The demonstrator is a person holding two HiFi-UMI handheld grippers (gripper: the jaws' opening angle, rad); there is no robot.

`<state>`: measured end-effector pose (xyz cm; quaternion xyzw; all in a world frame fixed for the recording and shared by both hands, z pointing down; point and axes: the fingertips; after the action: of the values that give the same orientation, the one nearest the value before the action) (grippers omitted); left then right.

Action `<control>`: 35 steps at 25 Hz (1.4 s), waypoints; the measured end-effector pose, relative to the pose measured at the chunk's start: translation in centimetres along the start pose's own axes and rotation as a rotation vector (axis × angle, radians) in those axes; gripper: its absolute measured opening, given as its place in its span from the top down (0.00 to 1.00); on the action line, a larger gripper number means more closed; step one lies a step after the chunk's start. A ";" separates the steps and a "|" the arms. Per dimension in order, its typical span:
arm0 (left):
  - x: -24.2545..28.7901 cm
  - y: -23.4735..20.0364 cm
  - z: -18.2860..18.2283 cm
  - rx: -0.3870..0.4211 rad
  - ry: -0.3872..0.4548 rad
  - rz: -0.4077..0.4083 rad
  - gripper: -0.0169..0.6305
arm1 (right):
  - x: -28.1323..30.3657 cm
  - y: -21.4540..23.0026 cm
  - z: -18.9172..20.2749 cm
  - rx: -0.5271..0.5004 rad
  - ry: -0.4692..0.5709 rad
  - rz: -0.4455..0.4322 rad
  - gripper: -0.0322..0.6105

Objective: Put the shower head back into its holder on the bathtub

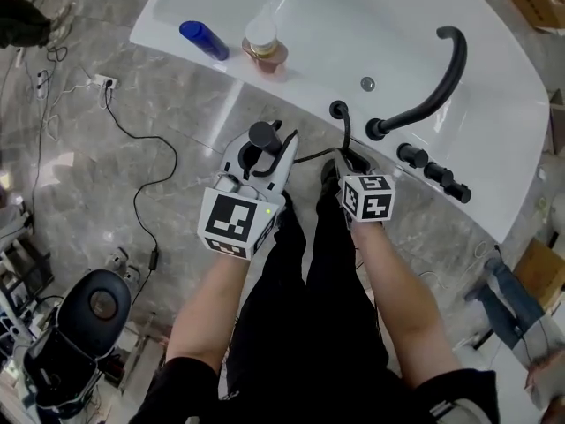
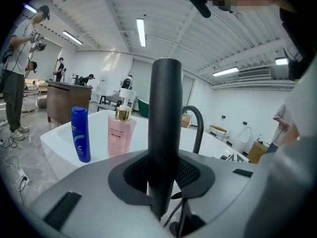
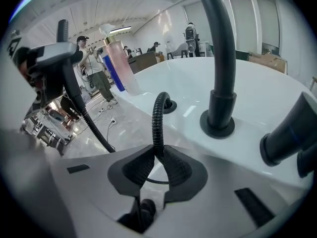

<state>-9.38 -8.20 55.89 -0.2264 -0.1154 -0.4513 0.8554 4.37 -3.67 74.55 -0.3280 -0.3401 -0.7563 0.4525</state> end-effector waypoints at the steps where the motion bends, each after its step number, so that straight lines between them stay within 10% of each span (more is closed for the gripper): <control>1: 0.0 0.1 -0.4 0.002 0.001 -0.001 0.79 | -0.2 0.0 -0.4 -0.005 -0.008 -0.002 0.84; 12: 0.0 0.1 -2.3 0.019 -0.004 -0.020 0.79 | -0.7 0.4 0.3 0.046 -0.133 -0.039 0.84; 28: 1.4 1.3 -3.0 0.026 0.001 -0.013 0.79 | 1.0 -1.0 -5.9 0.125 -0.052 -0.058 0.84; 35: 2.1 1.6 -1.3 0.023 -0.012 -0.003 0.79 | 0.5 -1.0 -2.9 0.103 0.028 -0.112 0.65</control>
<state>-6.88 -9.58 55.12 -0.2191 -0.1258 -0.4501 0.8565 2.78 -5.86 73.13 -0.2740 -0.3902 -0.7665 0.4303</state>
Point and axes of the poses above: the fingertips, and each gripper's own axes: x forward along the fingers, y to its right, z out of its underside, and after that the axes turned 2 degrees about -x, right-handed
